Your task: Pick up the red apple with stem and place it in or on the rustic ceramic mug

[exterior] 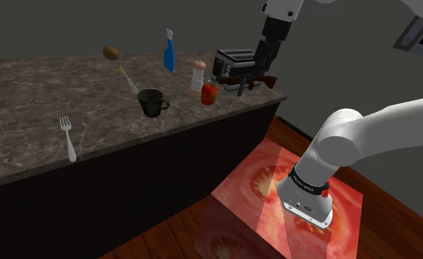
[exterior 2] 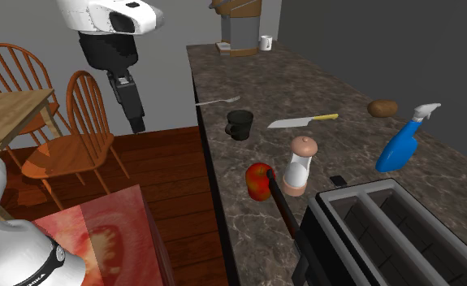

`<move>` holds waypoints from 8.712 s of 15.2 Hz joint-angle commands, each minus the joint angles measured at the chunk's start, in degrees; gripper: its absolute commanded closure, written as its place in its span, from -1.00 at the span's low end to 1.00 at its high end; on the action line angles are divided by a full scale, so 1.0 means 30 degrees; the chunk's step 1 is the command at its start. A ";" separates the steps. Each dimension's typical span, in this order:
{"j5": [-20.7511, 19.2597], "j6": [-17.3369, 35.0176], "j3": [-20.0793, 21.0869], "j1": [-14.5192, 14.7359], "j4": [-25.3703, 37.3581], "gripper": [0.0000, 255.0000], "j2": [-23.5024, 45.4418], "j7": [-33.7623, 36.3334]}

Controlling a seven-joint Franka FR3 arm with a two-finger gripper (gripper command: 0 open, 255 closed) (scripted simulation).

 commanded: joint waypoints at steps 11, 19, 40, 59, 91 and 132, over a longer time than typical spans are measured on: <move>0.0495 0.5904 -0.0855 -0.0702 0.0970 -1.00 0.6166 0.0565; 0.1503 0.9347 -0.1667 -0.1054 0.3477 -1.00 1.1611 0.0634; 0.3799 1.3088 -0.2131 -0.1581 0.7180 -1.00 1.8680 0.0060; 0.3430 1.1748 -0.2220 -0.1550 0.7813 1.00 1.7932 0.0459; 0.2266 0.5372 -0.1436 -0.0429 1.3453 1.00 1.6742 0.3974; 0.1068 0.7935 0.1031 0.3742 1.7357 1.00 2.2357 1.0657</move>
